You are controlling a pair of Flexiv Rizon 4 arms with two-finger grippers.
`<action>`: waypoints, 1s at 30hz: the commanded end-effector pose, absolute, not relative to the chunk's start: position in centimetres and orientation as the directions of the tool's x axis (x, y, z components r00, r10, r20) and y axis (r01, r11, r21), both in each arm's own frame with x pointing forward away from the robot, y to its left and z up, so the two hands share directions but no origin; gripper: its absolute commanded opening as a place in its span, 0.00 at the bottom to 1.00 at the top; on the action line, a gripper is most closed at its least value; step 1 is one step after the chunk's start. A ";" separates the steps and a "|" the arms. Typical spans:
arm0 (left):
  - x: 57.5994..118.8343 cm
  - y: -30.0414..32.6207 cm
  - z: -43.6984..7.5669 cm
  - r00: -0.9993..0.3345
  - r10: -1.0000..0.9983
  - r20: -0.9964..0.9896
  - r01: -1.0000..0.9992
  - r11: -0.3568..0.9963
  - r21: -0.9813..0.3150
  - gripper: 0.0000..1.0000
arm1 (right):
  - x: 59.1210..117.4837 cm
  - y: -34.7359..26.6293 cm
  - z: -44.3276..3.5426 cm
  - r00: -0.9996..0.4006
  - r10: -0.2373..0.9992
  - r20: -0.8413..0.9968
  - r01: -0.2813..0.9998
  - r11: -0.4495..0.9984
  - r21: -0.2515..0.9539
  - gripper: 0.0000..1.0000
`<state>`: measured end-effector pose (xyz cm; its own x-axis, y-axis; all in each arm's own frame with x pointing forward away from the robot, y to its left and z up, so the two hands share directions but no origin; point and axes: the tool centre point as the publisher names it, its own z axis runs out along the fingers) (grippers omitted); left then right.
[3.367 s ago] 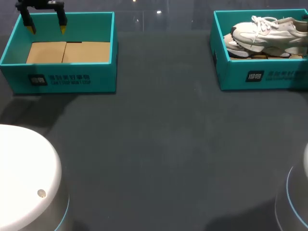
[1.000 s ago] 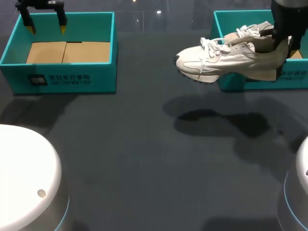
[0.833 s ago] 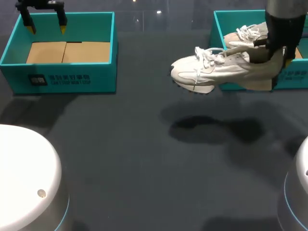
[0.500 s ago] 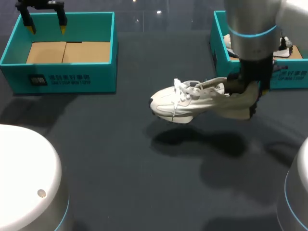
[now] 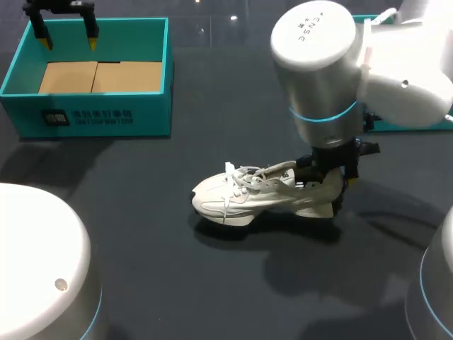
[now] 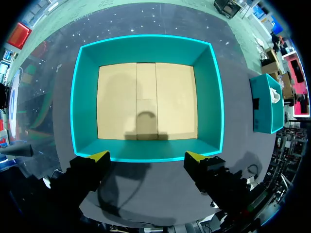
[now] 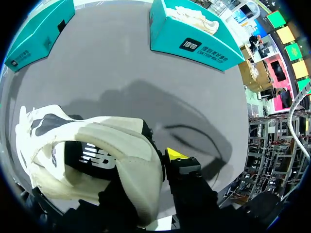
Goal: Take the shoe out of the shoebox, open the shoe tongue, remove and reinsert the insole, then place the shoe into the shoebox
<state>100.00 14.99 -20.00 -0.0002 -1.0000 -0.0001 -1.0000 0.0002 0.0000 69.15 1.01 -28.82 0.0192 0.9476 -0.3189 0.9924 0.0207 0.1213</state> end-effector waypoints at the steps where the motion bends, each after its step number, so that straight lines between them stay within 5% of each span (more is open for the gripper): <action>1: 100.0 15.0 -20.0 0.000 -1.000 0.000 -1.000 0.000 0.000 1.00 | 69.6 4.6 -31.6 -0.002 0.938 -0.347 0.991 0.048 0.124 0.00; 30: 100.0 15.0 -20.0 0.000 -1.000 0.000 -1.000 0.000 0.000 1.00 | 69.6 8.7 -37.9 -0.020 0.949 -0.315 0.997 0.043 0.065 0.00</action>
<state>100.00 14.99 -20.00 -0.0002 -1.0000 0.0000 -1.0000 0.0002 0.0000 69.59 8.32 -37.29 -0.0196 0.9470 -0.3207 0.9969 0.0430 0.0660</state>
